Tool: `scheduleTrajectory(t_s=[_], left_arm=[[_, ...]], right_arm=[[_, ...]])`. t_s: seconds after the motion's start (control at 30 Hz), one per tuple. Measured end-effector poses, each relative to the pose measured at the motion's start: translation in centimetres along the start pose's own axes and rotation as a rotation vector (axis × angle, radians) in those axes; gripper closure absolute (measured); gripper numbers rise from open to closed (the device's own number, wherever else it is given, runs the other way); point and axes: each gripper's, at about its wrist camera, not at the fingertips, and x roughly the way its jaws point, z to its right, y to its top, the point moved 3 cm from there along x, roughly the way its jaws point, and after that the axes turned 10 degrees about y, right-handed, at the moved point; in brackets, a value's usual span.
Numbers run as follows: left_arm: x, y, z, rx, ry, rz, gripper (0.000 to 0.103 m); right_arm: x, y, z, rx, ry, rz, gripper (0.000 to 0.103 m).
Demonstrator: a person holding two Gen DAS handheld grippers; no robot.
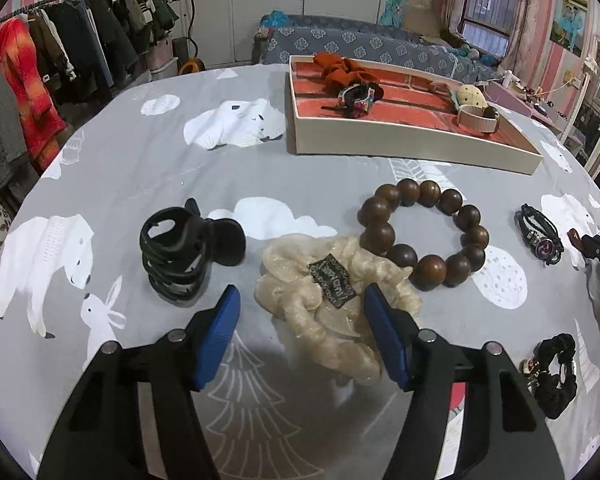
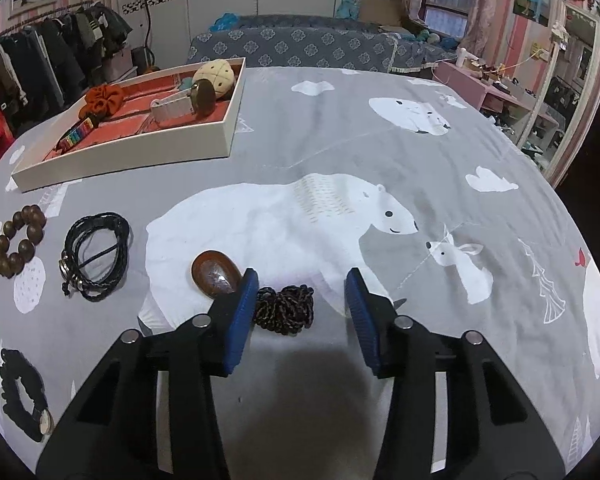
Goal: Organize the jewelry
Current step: 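Grasp the cream fluffy scrunchie with the left tool while the right tool grasps the brown hair tie, then carry scrunchie and hair tie into the red tray and open both tools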
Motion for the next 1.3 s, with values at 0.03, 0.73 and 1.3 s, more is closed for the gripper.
scheduleTrajectory(t_s=[0.03, 0.73, 1.3], left_arm=[[0.0, 0.0, 0.1, 0.003, 0.000, -0.001, 0.042], [-0.2, 0.1, -0.3, -0.025, -0.032, 0.014, 0.081], [-3.7, 4.2, -1.4, -0.048, -0.036, 0.116, 0.084]], right_arm=[[0.0, -0.1, -0.1, -0.005, 0.001, -0.002, 0.061], [-0.6, 0.2, -0.5, -0.034, 0.027, 0.029, 0.083], [-2.7, 3.4, -0.6, -0.023, 0.061, 0.120, 0.086]])
